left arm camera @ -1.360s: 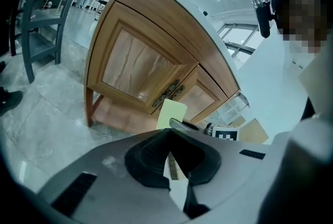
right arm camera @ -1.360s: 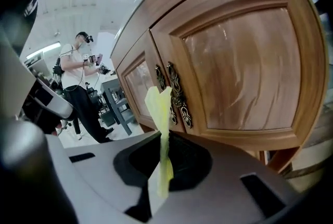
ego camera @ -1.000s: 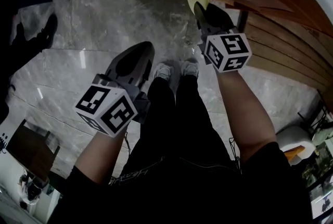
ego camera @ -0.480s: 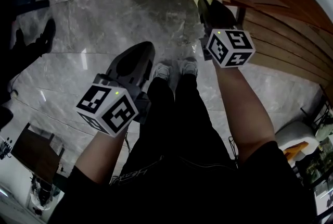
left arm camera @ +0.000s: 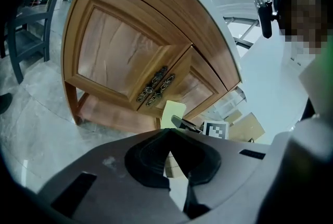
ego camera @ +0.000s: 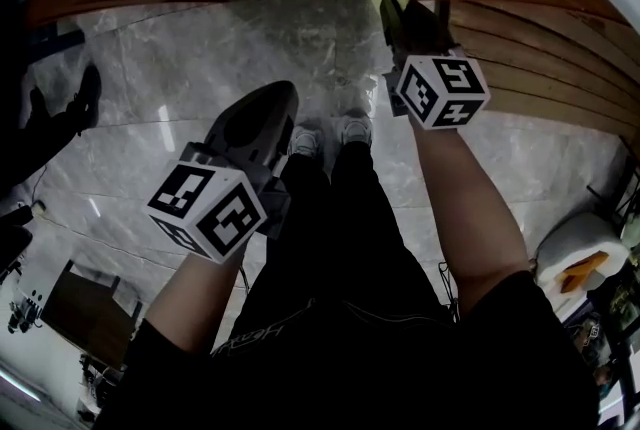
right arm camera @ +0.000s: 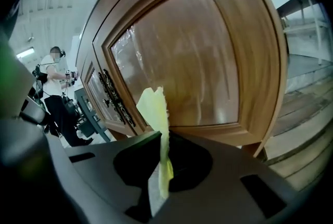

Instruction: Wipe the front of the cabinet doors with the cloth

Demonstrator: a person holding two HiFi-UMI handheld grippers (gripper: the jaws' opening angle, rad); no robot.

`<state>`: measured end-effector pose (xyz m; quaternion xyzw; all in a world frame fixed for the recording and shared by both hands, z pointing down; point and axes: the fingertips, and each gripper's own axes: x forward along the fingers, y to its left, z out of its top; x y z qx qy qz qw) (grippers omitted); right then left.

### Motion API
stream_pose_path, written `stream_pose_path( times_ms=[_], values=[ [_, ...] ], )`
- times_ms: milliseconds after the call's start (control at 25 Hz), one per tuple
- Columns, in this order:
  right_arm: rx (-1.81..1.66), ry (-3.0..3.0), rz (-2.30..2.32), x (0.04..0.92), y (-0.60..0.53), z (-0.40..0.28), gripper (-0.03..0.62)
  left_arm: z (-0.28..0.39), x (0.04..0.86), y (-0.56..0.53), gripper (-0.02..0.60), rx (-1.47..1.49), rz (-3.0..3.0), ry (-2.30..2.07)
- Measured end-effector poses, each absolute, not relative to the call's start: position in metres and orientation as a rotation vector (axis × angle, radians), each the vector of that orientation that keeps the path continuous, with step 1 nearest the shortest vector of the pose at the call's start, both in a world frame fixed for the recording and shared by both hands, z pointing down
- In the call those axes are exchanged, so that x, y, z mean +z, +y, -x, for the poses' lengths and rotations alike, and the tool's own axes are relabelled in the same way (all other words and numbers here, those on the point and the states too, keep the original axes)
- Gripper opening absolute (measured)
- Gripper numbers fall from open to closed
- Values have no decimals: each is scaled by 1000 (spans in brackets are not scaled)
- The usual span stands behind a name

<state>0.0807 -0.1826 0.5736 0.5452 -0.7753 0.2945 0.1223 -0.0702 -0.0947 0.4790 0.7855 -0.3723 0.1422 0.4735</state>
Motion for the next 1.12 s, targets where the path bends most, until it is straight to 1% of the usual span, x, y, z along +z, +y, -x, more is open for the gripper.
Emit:
stream_pose_path(
  times_ms=[840,1120],
  values=[
    [875,-2076,-1925,568,-158,-222,41,-6,481,-91,6,450,-1991,-785],
    [891,-2066,-1930,560,-137,-244,41,-28,474,-88,6,448,-2015,-774]
  ],
)
